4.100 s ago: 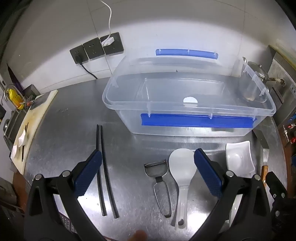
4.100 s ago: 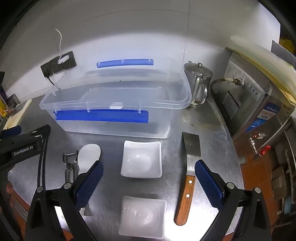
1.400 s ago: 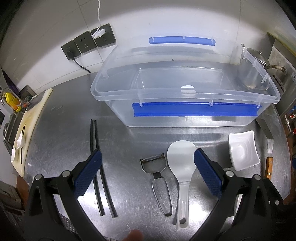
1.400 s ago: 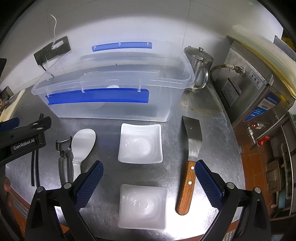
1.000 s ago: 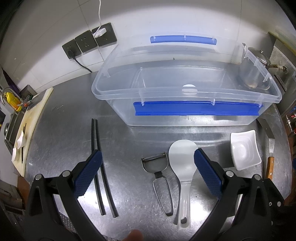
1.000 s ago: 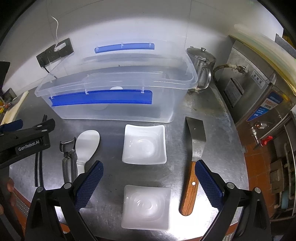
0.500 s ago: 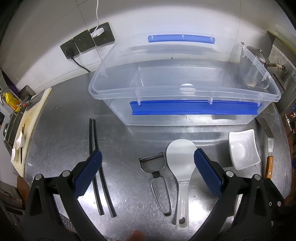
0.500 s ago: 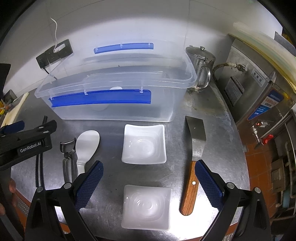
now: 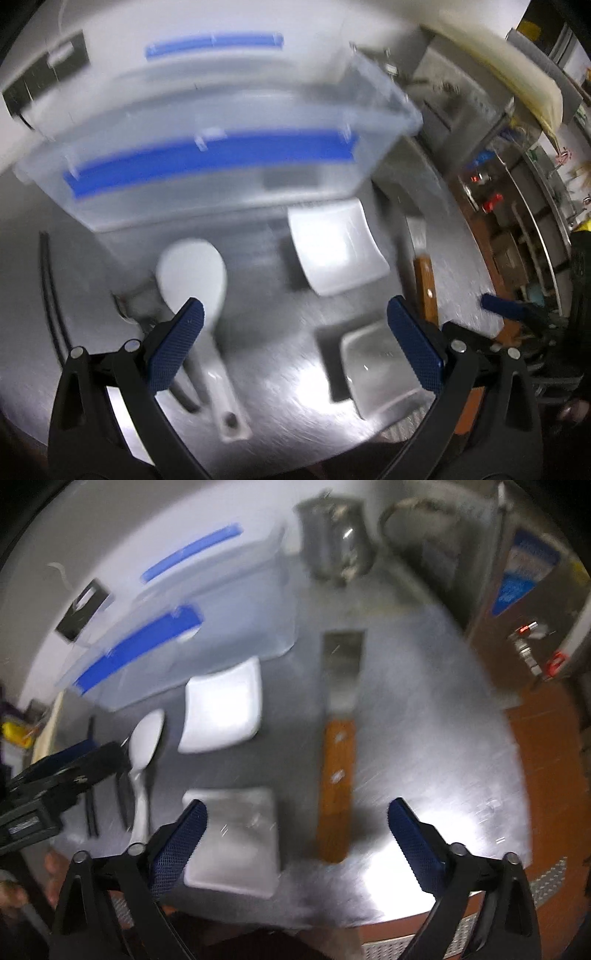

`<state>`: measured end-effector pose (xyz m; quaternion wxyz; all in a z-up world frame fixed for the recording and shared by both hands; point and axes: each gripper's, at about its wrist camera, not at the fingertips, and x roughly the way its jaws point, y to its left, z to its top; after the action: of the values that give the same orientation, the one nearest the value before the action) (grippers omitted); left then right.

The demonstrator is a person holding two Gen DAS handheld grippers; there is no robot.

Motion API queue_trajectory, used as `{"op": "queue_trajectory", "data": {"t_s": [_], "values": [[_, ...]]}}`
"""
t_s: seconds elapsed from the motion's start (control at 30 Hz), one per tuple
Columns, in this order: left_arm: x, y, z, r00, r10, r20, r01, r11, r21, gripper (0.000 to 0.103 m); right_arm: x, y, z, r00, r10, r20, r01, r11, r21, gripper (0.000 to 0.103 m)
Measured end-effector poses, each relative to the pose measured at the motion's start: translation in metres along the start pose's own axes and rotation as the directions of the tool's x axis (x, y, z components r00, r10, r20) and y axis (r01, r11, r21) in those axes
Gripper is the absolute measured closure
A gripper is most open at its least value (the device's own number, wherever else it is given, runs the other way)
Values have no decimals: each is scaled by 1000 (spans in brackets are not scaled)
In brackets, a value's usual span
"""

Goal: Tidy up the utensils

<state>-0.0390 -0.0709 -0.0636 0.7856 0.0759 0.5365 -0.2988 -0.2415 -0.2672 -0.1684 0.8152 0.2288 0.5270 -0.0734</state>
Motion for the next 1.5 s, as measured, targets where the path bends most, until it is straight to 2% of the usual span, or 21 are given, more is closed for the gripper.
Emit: {"op": "queue_trajectory", "data": {"t_s": [0.03,0.1,0.13,0.17,0.23,0.27,0.33,0.43,0.53,0.57,0.63,0.77,0.87,0.93,1.07,1.13,1.2,1.27,1.33,1.43,1.5], "values": [[4,0,-4,999,-29,-20,29,1000,-12,8,7,2,-2,999,34,-34,-34,999,-9,28],[16,-4,-14,995,-73,-63,72,997,-17,12,17,4,-4,994,69,-81,-71,997,-17,34],[22,-8,-20,994,-66,-90,66,998,-3,22,22,4,-5,991,79,-103,-82,996,-20,37],[28,-10,-23,992,-63,-109,63,998,2,33,26,4,-7,989,84,-124,-88,996,-28,48],[41,-12,-32,983,-89,-158,87,996,-20,42,34,3,-7,982,96,-164,-103,994,-33,65],[47,-10,-34,979,-102,-176,98,995,-35,48,38,3,-7,978,101,-183,-109,994,-32,69],[59,-9,-40,967,-137,-216,126,990,-62,62,45,3,-5,975,95,-200,-104,994,-38,70],[67,-9,-50,958,-158,-239,141,986,-89,72,54,3,-1,972,92,-218,-102,994,-34,70],[79,-12,-56,939,-217,-266,192,975,-115,80,65,3,-1,966,88,-245,-97,995,-27,86],[81,-12,-58,934,-227,-275,201,972,-120,87,67,3,-1,964,91,-251,-101,995,-27,92],[87,-13,-62,926,-240,-293,211,969,-126,95,72,10,-1,963,95,-254,-111,993,-51,93],[79,-7,-59,925,-263,-273,227,961,-156,96,75,13,-1,964,99,-248,-117,992,-55,93],[53,-5,-51,944,-253,-211,232,965,-120,97,52,16,5,970,118,-213,-136,988,-69,94],[25,-5,-34,958,-254,-132,245,966,-80,97,26,20,17,980,132,-152,-147,984,-96,95],[-30,0,19,966,-259,18,259,966,9,96,-29,48,68,985,173,20,-166,969,-181,95],[-50,6,58,968,-240,77,236,970,57,96,-46,66,107,982,169,89,-145,961,-236,95],[-57,14,108,972,-200,124,188,977,96,96,-49,87,166,980,149,131,-108,955,-275,94],[-44,29,167,980,-166,109,157,984,84,96,-35,104,218,986,116,122,-79,958,-275,93],[-18,47,211,989,-137,60,133,989,66,96,-4,116,271,996,67,65,-48,965,-256,92],[45,74,256,990,-127,-61,127,992,-2,96,61,113,322,998,9,-62,-20,982,-186,91],[87,91,269,979,-140,-150,134,990,-49,96,101,111,338,990,-33,-137,11,988,-157,91]]}}
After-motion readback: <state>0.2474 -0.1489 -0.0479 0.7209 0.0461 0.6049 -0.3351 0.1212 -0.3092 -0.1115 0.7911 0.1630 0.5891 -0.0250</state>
